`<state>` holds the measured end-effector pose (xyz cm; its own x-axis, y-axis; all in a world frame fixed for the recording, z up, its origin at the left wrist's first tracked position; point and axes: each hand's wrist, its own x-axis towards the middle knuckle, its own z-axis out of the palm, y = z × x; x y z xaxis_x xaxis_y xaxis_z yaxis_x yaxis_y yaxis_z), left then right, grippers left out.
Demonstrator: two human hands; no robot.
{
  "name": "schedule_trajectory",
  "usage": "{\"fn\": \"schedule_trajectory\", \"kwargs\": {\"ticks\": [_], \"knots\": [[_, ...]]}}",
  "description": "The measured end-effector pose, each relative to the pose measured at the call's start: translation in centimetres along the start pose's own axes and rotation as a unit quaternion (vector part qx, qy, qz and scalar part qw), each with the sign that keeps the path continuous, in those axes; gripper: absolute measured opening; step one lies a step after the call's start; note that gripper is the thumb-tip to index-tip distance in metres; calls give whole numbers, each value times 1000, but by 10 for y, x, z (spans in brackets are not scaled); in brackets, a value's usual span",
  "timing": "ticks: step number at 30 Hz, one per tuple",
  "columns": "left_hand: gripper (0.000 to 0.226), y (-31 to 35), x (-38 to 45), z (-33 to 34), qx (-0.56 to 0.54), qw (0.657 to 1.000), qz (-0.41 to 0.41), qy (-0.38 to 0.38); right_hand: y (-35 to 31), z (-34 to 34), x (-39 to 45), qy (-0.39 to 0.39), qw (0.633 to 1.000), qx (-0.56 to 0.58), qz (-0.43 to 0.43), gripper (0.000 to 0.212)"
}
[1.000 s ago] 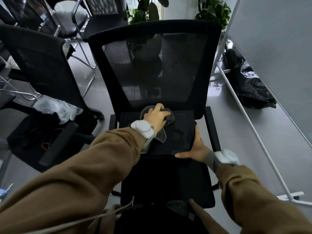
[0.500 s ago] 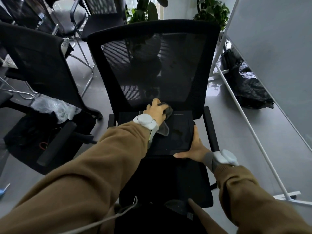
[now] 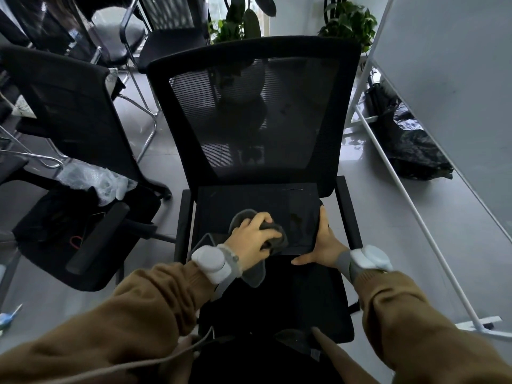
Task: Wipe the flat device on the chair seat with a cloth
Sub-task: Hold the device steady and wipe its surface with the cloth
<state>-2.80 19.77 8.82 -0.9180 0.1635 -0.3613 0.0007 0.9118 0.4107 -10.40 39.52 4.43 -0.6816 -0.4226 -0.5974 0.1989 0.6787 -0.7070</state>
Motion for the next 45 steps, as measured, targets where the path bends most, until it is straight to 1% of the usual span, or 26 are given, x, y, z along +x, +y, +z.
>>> {"fn": "schedule_trajectory", "kwargs": {"ticks": [6,10,13,18,23,26,30,34,41,45], "knots": [[41,-7,-16,0,-12,998,42,-46,0,0,0,5,1000,-4,-10,159],[41,-9,-5,-9,-22,999,40,-30,-1,-1,1,6,1000,-10,-2,157],[42,-11,13,-17,-13,1000,17,-10,0,-2,3,2,1000,-13,-2,154],[40,-18,53,-36,-24,1000,-5,3,3,-1,4,1,1000,-21,-9,151],[38,-19,85,-50,-15,997,-51,58,2,-3,4,2,1000,-24,-18,151],[36,-15,96,-54,-11,992,-84,92,2,-3,4,-1,999,-30,-19,151],[35,-7,107,-62,-19,988,-124,94,3,-4,4,-2,999,-39,-20,150],[37,2,110,-60,-31,980,-159,119,5,-4,4,-3,999,-46,-19,149],[36,1,88,-34,-42,982,-125,138,4,-3,4,0,999,-41,-13,152],[36,3,66,-21,-36,991,-78,101,2,-3,3,3,999,-33,-13,152]]}}
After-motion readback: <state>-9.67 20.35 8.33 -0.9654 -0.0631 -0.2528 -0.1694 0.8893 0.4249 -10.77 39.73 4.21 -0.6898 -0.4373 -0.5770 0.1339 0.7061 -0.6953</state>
